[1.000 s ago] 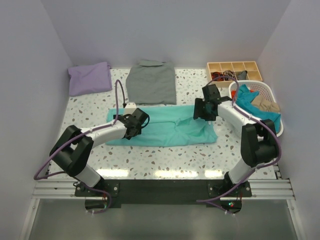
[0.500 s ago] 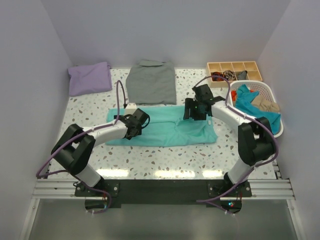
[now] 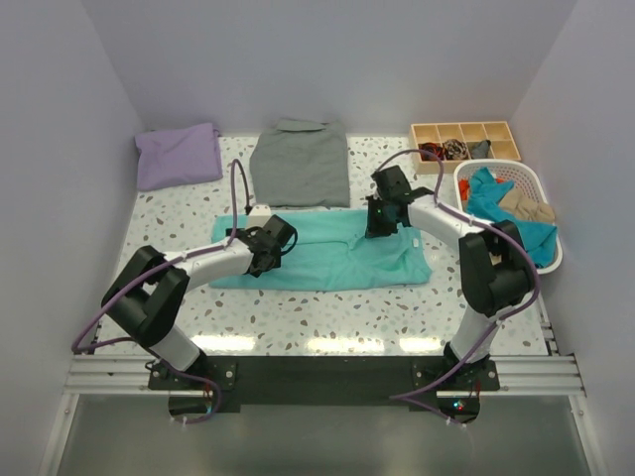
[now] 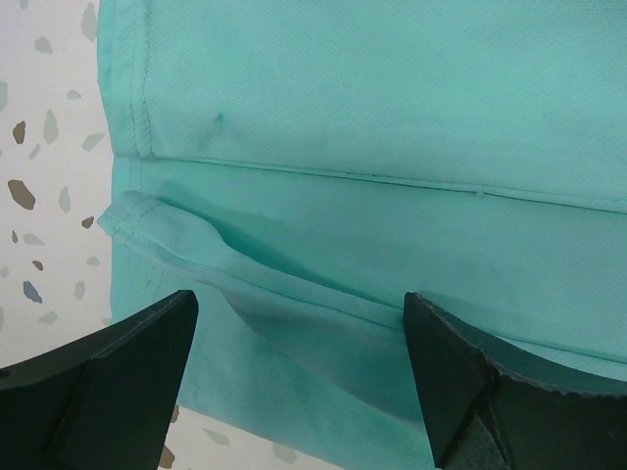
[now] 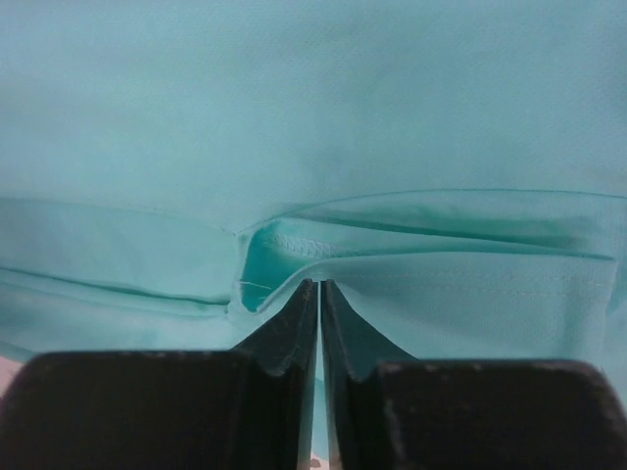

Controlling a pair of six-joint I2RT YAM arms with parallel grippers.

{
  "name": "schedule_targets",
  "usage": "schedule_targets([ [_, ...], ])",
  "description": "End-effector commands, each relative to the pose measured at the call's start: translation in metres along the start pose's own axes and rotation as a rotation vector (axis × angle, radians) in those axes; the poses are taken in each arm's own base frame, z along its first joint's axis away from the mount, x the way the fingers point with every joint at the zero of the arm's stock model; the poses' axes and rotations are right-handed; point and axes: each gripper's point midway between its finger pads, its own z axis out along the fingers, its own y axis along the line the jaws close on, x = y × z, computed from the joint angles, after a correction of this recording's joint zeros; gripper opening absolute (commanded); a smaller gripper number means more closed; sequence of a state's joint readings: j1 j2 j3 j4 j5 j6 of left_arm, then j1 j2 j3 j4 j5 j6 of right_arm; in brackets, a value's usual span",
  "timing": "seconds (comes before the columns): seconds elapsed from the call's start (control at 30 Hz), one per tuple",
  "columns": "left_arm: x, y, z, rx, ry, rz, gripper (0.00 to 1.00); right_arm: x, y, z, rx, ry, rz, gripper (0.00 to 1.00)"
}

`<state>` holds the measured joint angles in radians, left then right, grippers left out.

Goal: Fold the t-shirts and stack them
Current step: Fold the tshirt

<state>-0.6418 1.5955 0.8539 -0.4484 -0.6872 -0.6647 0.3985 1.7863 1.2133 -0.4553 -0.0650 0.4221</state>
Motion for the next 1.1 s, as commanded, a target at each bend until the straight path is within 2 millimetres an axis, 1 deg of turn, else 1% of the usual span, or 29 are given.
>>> schedule_targets([
  [0.0,-0.006,0.002,0.003,-0.012,-0.029,-0.013,0.91,-0.021,0.011,-0.012,-0.013,-0.061,-0.021,0.01],
  [0.13,-0.005,0.003,0.003,-0.015,-0.026,-0.007,0.91,-0.022,0.016,-0.017,-0.031,-0.065,-0.028,0.01],
  [0.17,-0.005,0.003,0.003,-0.016,-0.026,-0.009,0.91,-0.022,0.019,-0.021,-0.042,-0.071,-0.031,0.14],
  [0.23,-0.005,0.004,0.003,-0.017,-0.027,-0.011,0.91,-0.024,0.024,-0.024,-0.057,-0.081,-0.036,0.44],
  [0.33,-0.007,0.002,0.003,-0.01,-0.031,-0.017,0.91,-0.022,0.033,-0.025,-0.073,-0.081,-0.059,0.53],
  [0.47,-0.005,0.002,0.003,-0.01,-0.026,-0.012,0.91,-0.016,0.043,-0.019,-0.077,-0.064,-0.084,0.54],
  [0.53,-0.005,0.002,0.003,-0.012,-0.028,-0.014,0.91,-0.013,0.044,-0.014,-0.072,-0.049,-0.086,0.53],
  [0.67,-0.004,0.004,0.004,-0.013,-0.026,-0.015,0.91,-0.013,0.053,-0.014,-0.072,-0.059,-0.104,0.53],
  [0.77,-0.003,0.003,0.004,-0.014,-0.023,-0.013,0.91,-0.009,0.048,-0.009,-0.019,-0.042,-0.112,0.52],
  [0.8,-0.002,0.004,0.004,-0.015,-0.022,-0.009,0.91,-0.004,0.046,-0.008,-0.008,-0.02,-0.112,0.52],
  [0.87,-0.002,0.003,0.005,-0.015,-0.021,-0.008,0.91,-0.003,0.036,-0.006,0.059,-0.027,-0.117,0.51],
  [1.07,-0.003,0.001,0.006,-0.01,-0.019,-0.008,0.91,0.001,0.024,-0.006,0.156,-0.02,-0.14,0.45],
])
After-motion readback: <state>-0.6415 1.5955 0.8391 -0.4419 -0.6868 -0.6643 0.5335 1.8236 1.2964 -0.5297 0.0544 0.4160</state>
